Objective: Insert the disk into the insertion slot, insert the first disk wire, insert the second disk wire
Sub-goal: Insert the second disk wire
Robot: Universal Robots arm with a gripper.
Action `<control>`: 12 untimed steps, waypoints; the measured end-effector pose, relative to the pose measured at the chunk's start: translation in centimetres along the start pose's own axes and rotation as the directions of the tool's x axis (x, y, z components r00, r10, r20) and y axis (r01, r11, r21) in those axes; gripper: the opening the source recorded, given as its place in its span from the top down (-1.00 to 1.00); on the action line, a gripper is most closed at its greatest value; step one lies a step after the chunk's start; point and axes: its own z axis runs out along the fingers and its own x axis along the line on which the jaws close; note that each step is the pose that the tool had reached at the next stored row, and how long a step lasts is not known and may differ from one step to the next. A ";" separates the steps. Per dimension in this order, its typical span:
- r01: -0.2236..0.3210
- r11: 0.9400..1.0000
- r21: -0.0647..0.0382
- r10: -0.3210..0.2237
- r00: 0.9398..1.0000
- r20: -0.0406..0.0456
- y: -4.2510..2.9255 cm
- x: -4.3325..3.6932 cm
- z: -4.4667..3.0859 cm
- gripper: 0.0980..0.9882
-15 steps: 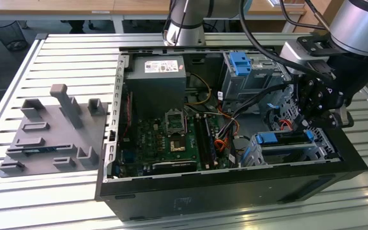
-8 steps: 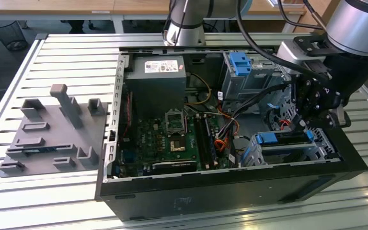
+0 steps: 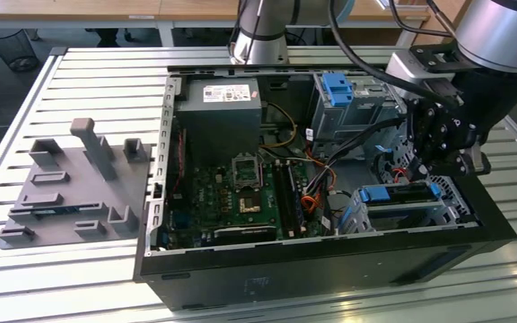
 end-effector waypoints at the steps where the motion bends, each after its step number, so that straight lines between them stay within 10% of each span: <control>1: 0.000 1.000 0.000 0.000 1.000 0.000 -0.01 -0.09 -0.22 0.98; 12: 0.000 1.000 -0.004 0.000 1.000 0.011 1.28 -0.56 -0.66 0.98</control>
